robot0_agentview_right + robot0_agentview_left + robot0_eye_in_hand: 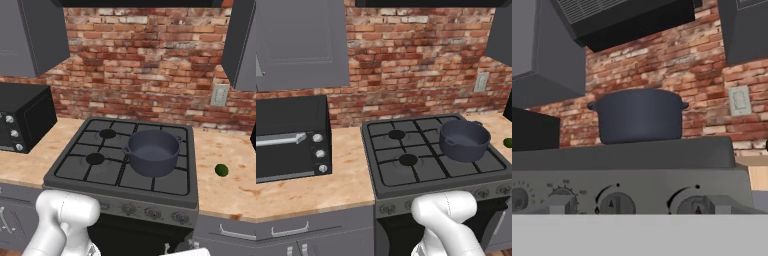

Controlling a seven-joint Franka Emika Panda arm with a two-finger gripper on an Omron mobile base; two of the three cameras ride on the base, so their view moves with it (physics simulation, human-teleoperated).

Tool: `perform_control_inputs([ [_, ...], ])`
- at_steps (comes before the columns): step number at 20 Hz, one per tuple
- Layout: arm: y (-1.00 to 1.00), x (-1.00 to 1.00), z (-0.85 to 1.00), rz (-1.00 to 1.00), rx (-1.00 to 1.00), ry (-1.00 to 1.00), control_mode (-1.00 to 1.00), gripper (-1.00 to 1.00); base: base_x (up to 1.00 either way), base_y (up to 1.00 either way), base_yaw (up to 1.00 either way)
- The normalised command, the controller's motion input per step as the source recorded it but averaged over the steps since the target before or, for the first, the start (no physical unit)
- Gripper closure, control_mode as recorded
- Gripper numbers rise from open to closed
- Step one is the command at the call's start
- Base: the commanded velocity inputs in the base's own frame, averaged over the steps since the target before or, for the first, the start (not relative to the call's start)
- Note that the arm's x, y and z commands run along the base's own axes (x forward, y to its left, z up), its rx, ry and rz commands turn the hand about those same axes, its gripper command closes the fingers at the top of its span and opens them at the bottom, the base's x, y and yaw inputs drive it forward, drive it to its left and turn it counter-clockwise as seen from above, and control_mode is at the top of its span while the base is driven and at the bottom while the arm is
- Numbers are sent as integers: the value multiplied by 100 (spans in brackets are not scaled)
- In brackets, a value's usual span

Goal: Turn on the burner for the pot on the stove. Wait thirty seconds for the pot to heat up. Then add the lime to the pot.

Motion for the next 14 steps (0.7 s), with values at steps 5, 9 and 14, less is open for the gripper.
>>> perform_control_inputs([
  [5, -2, 21, -1, -1, 0, 0, -100, -100, 0, 0, 0],
  [9, -1, 10, -15, -7, 0, 0, -100, -100, 0, 0, 0],
  [14, 0, 7, -13, -9, 0, 0, -100, -100, 0, 0, 0],
])
